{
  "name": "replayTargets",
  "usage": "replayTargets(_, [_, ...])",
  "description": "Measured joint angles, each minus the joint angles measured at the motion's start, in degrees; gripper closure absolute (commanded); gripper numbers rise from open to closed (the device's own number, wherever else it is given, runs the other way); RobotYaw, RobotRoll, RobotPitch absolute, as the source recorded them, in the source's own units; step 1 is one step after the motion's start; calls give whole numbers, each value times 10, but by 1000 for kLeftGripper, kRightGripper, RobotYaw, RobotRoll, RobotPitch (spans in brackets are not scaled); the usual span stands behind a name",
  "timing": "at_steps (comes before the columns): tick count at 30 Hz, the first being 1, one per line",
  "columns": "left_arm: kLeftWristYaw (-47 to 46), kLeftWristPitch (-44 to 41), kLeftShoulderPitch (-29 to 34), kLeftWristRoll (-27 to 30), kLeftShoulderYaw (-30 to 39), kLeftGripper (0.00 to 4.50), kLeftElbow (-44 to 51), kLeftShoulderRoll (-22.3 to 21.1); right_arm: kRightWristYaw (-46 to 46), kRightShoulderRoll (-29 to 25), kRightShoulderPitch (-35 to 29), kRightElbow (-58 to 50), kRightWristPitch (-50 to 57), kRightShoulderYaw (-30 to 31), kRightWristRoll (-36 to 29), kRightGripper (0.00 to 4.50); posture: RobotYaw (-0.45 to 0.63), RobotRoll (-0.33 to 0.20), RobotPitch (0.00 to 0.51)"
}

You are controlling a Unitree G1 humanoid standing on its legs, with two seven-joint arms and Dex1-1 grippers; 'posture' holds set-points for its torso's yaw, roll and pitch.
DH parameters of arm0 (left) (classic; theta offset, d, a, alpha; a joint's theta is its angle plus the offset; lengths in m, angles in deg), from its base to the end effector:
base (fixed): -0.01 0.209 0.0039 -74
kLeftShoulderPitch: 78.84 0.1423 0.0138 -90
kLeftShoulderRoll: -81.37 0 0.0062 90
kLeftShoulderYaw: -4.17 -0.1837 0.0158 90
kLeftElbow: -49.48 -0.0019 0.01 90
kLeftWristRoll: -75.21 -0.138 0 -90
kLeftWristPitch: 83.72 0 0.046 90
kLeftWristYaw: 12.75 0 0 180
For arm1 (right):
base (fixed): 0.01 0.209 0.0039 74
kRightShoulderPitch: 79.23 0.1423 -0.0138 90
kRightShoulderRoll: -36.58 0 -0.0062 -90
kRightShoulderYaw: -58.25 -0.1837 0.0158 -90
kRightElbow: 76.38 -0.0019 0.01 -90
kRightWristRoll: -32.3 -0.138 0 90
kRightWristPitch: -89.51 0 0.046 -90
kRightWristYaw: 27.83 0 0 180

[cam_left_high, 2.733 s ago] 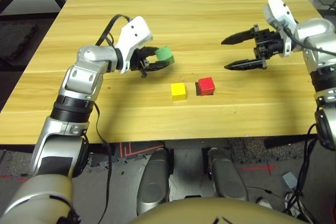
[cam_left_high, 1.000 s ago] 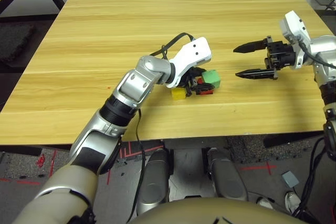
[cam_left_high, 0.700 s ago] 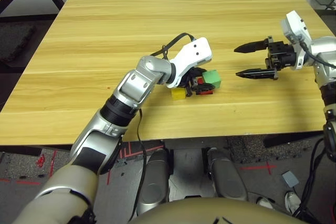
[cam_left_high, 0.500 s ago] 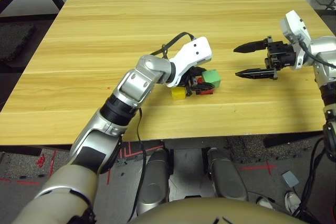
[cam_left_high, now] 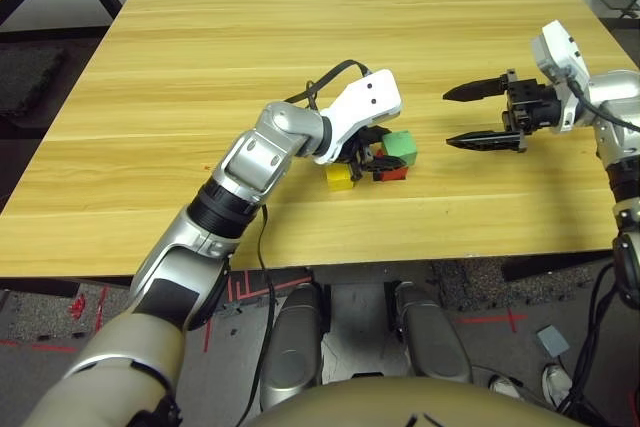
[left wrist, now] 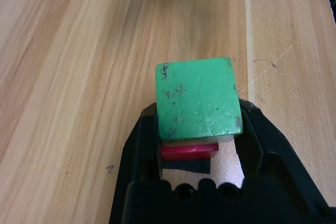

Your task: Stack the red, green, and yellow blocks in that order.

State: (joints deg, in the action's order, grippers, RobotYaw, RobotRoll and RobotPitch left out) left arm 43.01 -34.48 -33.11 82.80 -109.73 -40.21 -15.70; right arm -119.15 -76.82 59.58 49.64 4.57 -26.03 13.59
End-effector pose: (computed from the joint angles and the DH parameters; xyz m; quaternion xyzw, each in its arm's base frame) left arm 0.2969 0.1092 0.1837 0.2316 0.1400 -0.5809 0.7677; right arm 0.3287 -0.2660 0.2048 -0.1673 0.0551 0.6508 0.7385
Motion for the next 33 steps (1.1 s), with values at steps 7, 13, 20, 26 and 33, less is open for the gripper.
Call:
replayTargets(7, [-5, 16, 1, -3, 0, 882, -17, 7, 0, 0, 0, -1, 0, 0, 0, 0, 177, 13, 151])
replayTargets(13, [6, 7, 1, 10, 18, 34, 17, -20, 0, 2, -1, 0, 0, -1, 0, 0, 190, 9, 150])
replayTargets(20, [78, -42, 31, 43, 59, 34, 136, -195, 0, 5, 1, 2, 0, -2, 1, 0, 208, 10, 144])
replayTargets(26, [81, -53, 115, 46, 74, 34, 163, -248, -1, 9, 5, 11, 0, -3, 5, 0, 212, 4, 141])
replayTargets(33, [35, -32, 127, 45, 76, 34, 141, -194, -3, 11, 15, 18, 0, -3, 7, 0, 205, -5, 142])
